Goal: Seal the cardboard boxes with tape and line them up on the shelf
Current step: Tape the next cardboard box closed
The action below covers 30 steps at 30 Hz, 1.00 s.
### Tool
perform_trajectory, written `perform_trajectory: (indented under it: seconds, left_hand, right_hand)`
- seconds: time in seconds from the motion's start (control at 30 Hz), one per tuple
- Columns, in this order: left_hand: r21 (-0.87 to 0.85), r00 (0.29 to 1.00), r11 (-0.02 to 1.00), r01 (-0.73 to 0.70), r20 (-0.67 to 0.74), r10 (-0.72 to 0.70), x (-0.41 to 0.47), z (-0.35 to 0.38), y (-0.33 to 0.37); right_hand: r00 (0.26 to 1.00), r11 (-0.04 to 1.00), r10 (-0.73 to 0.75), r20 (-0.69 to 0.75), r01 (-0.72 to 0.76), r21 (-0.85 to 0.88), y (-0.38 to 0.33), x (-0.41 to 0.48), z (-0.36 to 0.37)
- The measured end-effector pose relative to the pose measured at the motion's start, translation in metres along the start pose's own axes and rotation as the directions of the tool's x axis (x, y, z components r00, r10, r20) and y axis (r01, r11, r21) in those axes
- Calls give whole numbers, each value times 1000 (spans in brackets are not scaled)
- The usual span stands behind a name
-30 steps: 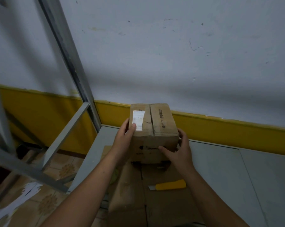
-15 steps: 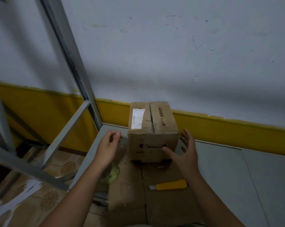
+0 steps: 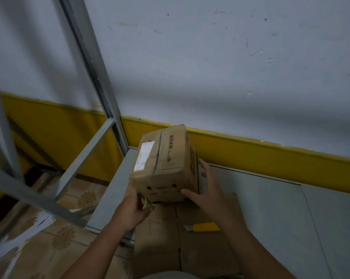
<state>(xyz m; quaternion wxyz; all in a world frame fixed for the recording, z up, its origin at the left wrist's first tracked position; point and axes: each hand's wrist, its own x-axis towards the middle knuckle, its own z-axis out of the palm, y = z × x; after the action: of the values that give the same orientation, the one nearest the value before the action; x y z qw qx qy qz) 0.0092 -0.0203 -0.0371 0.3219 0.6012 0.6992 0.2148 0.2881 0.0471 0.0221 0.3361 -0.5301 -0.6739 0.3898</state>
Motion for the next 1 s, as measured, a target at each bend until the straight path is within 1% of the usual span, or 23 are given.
perform_trajectory:
  seconds: [0.03,0.07,0.2,0.37,0.47,0.53,0.63,0.7,0.77,0.83,1.0]
  left_hand:
    - [-8,1000,1000,-13,5,13,1,-3,4]
    - [-3,999,999,-32,1,32,3,-4,5]
    - [-3,997,997,-76,-23,76,6,-5,8]
    - [35,997,996,-78,-12,78,9,1,7]
    - [66,999,997,-36,1,36,11,2,10]
    - [71,1000,997,-20,5,20,15,2,15]
    - [55,1000,998,-7,3,7,20,1,23]
    - [88,1000,996,21,-6,-21,24,3,28]
    - [143,997,987,76,-42,-70,28,9,30]
    - [192,992,976,104,-92,-88,30,15,34]
    - [350,970,934,74,-243,14,42,25,44]
  right_hand:
    - [999,1000,4,37,-4,-4,3,4,5]
    - [999,1000,14,40,-13,-16,6,7,9]
    - [999,998,17,-32,-20,-64,11,13,13]
    - [998,991,-32,-45,25,-134,19,14,11]
    - [997,987,-41,-65,31,-160,24,14,10]
    - [997,988,-16,-72,5,-156,31,13,8]
    - [997,988,74,-13,-75,-135,48,11,10]
    - [993,988,116,-6,-116,-106,57,9,15]
    - [989,988,137,-52,-140,-71,63,10,22]
    - [988,992,124,-90,-127,-26,69,12,28]
    - [983,998,49,-179,-53,-21,81,11,25]
